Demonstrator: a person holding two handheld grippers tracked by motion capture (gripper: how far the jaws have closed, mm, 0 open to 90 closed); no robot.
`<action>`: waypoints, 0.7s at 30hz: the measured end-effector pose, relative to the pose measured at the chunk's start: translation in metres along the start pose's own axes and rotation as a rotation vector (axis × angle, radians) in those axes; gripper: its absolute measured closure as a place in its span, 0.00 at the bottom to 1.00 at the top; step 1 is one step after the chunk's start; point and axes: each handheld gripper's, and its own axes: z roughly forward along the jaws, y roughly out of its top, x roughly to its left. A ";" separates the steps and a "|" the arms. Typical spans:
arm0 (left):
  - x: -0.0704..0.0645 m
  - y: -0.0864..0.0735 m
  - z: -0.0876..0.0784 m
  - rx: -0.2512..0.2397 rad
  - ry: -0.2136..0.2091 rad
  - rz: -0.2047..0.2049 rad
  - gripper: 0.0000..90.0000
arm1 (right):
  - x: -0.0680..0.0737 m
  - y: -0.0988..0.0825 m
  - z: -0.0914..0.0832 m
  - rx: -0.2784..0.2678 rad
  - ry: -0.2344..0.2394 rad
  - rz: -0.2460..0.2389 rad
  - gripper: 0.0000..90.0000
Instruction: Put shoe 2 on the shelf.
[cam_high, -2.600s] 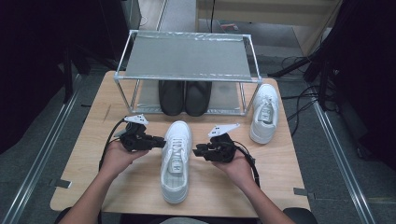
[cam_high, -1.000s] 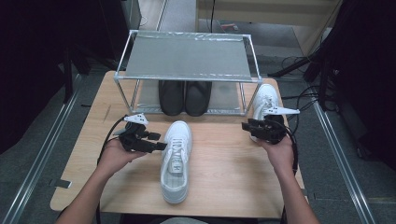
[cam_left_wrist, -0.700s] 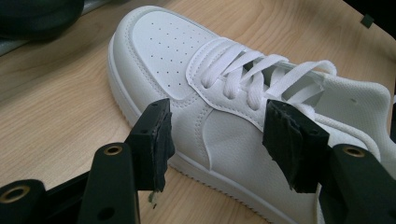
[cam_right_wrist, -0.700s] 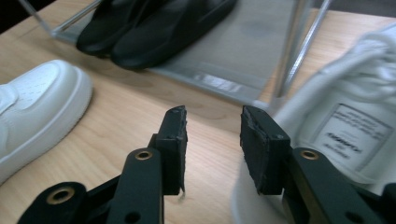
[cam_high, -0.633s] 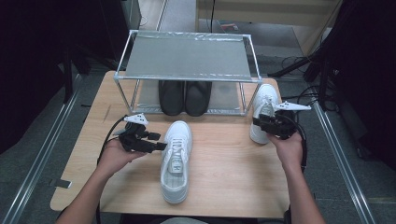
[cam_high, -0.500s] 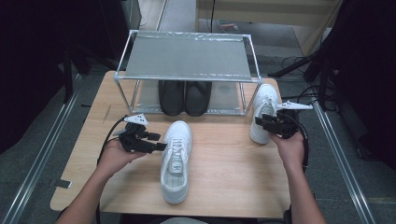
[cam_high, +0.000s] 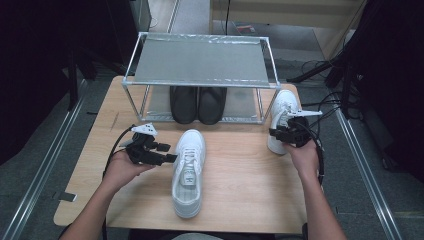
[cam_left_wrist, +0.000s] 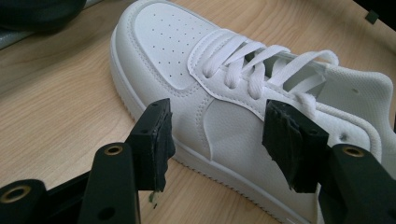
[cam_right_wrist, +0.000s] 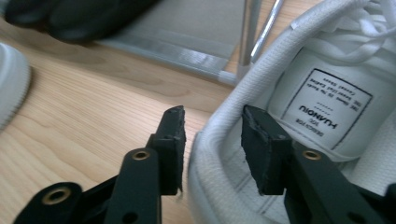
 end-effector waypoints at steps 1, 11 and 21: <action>0.000 0.000 0.000 0.000 0.000 0.000 0.48 | 0.000 0.000 0.000 0.000 0.000 0.000 0.70; 0.000 0.000 0.000 0.000 0.002 0.002 0.48 | -0.005 0.000 -0.002 0.006 0.055 0.042 0.83; 0.002 0.000 -0.002 -0.011 0.002 0.001 0.48 | -0.007 0.005 -0.010 0.024 0.041 0.077 0.88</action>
